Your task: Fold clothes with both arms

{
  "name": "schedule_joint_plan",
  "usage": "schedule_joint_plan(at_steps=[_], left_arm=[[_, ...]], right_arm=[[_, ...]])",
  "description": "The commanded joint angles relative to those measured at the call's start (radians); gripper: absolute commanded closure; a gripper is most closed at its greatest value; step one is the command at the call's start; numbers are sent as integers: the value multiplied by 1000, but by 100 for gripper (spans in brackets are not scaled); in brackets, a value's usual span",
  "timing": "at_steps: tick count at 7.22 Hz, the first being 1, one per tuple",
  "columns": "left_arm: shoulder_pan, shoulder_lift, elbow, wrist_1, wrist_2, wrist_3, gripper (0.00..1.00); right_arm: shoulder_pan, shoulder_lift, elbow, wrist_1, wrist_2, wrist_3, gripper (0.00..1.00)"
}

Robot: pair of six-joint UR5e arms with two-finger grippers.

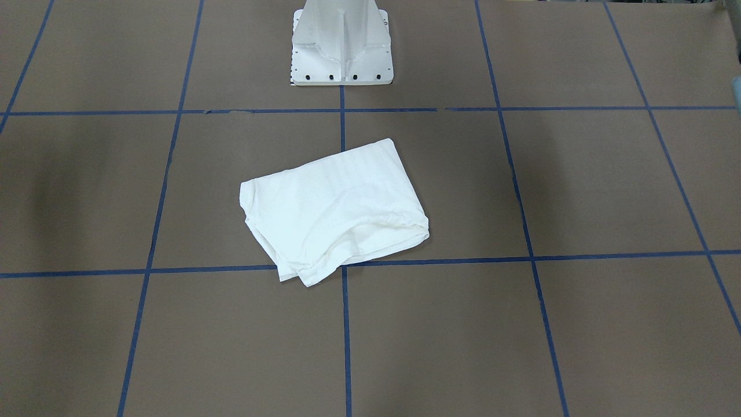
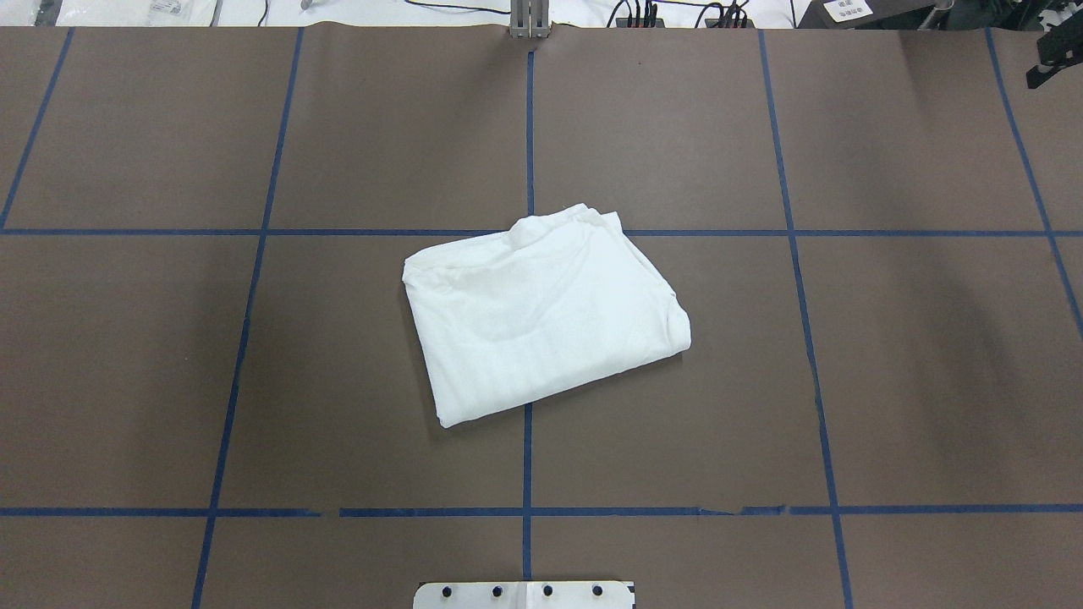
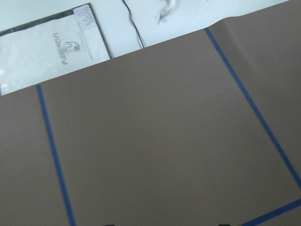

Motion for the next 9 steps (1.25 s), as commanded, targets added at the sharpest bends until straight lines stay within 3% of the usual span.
schedule_joint_plan(at_steps=[1, 3, 5, 9], left_arm=[[-26, 42, -18, 45, -2, 26, 0], [-26, 29, -42, 152, -2, 25, 0], [-26, 88, -84, 127, -2, 31, 0], [-24, 90, -84, 118, -5, 28, 0]], right_arm=[[21, -74, 36, -3, 2, -70, 0], [21, -80, 35, -3, -34, -77, 0], [21, -86, 35, -3, -33, -81, 0], [20, -91, 4, 7, -24, -76, 0]])
